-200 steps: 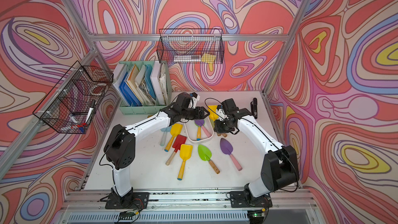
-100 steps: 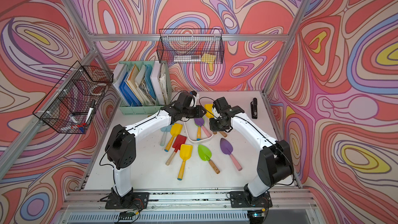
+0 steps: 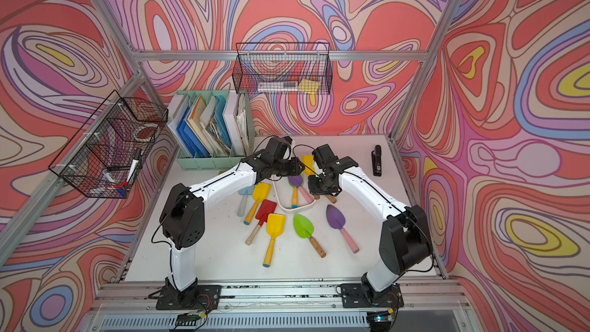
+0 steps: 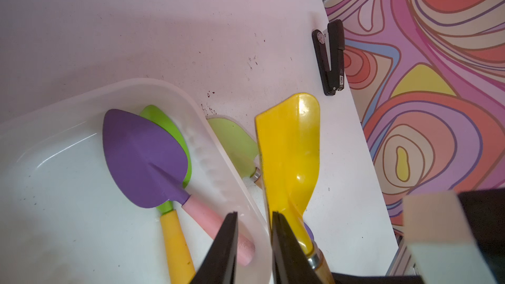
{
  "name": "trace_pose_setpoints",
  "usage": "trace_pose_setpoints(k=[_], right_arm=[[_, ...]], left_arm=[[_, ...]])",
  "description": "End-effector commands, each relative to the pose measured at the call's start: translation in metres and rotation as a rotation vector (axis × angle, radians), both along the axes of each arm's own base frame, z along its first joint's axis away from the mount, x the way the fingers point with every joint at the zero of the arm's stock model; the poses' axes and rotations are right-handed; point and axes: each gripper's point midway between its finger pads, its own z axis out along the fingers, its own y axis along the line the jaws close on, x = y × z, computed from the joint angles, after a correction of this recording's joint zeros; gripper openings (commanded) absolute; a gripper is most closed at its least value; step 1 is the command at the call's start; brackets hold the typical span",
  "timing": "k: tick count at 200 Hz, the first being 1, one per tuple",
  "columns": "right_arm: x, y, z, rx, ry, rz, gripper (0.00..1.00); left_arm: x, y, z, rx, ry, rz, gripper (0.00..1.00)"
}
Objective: Put the shovel into the storage box
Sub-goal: Place the shovel in the storage box.
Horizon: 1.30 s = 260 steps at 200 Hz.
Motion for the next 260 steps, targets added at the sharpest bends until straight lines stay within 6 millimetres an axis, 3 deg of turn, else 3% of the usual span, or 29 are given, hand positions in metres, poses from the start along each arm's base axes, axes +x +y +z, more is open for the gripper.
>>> trace_pose_setpoints(k=[1,32,93,156,178,199,223,260], right_arm=[[0.010,0.012,0.009,0.013,-0.036,0.011,0.00],[0.010,0.019,0.008,0.006,-0.034,0.023,0.00],[0.011,0.020,0.012,0.005,-0.042,0.026,0.00],[0.012,0.022,0.013,0.011,-0.044,0.027,0.00],[0.012,0.023,0.014,0.011,-0.044,0.027,0.26],[0.011,0.022,0.016,0.010,-0.046,0.026,0.38],[0.010,0.019,0.020,0.005,-0.054,0.024,0.44],[0.006,0.015,0.027,-0.002,-0.069,0.025,0.46]], left_arm=[[0.003,0.001,-0.009,0.021,0.020,0.015,0.26],[0.003,-0.001,-0.009,0.006,0.023,0.011,0.25],[0.004,0.000,-0.015,0.024,0.031,0.020,0.00],[0.004,0.005,-0.024,0.057,0.046,0.037,0.00],[0.004,0.009,-0.028,0.078,0.052,0.049,0.00],[0.005,0.014,-0.031,0.103,0.054,0.070,0.00],[0.006,0.023,-0.035,0.145,0.057,0.100,0.00],[0.009,0.034,-0.037,0.184,0.060,0.126,0.00]])
